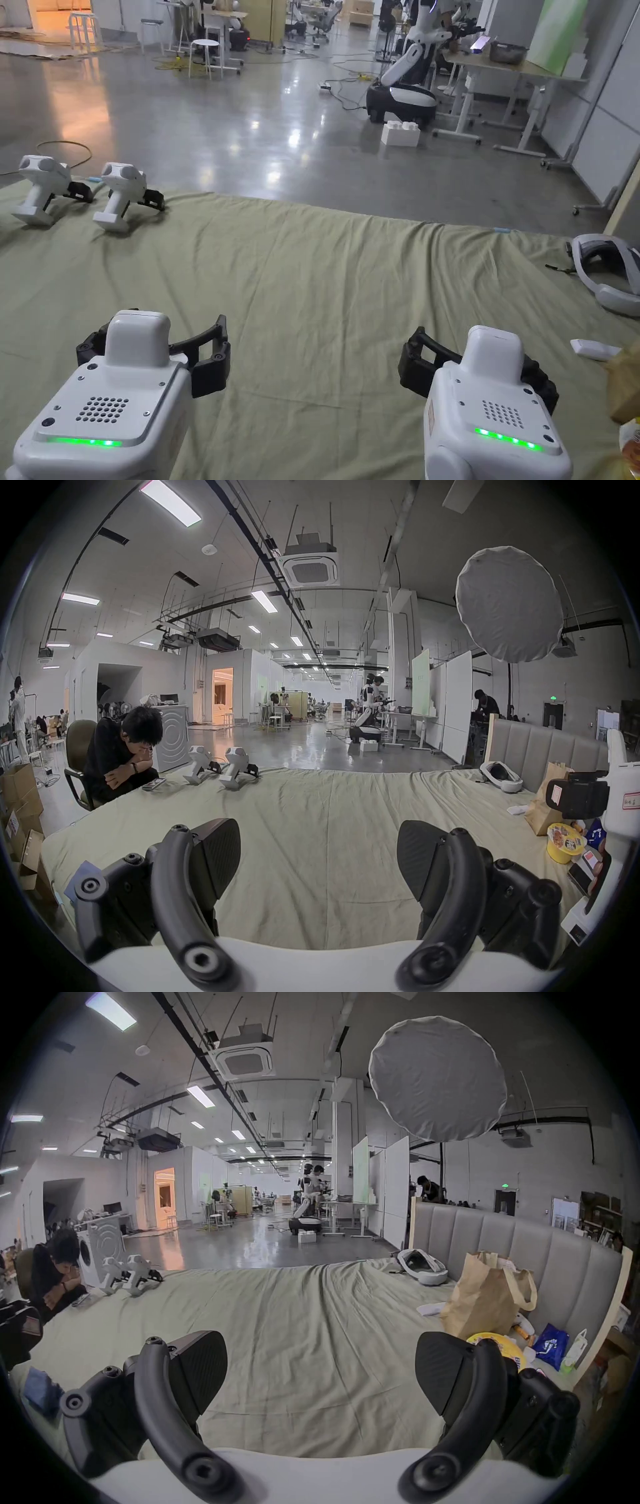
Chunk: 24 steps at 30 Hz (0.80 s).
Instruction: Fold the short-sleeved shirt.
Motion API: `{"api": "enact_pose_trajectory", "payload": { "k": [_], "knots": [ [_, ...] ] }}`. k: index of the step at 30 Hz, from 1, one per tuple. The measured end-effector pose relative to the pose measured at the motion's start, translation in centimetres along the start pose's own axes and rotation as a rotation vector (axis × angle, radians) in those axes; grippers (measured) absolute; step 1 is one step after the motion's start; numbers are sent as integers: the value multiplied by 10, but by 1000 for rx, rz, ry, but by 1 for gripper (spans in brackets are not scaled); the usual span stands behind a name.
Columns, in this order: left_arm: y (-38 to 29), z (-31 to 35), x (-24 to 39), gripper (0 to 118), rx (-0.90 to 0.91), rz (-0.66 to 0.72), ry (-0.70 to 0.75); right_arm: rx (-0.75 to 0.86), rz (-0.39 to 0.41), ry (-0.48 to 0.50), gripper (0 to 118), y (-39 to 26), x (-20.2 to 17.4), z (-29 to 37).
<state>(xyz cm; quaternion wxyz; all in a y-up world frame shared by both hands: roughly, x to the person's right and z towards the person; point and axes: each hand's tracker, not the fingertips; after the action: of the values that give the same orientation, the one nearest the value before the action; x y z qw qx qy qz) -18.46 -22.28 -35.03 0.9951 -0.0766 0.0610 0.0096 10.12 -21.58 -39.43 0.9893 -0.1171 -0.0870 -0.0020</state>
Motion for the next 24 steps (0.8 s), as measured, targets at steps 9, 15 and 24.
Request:
{"api": "enact_pose_trajectory", "payload": {
  "k": [9,15,24],
  "knots": [
    [-2,-2,0,101,-20,1,-11,-54,-67,119,113,0,3,-2],
    [-4,-2,0,101,-22,-6,-14,-62,-81,122,113,1,7,-6],
    [-1,-7,0,101,-29,19,-22,-60,-83,129,113,8,11,-7]
  ]
}}
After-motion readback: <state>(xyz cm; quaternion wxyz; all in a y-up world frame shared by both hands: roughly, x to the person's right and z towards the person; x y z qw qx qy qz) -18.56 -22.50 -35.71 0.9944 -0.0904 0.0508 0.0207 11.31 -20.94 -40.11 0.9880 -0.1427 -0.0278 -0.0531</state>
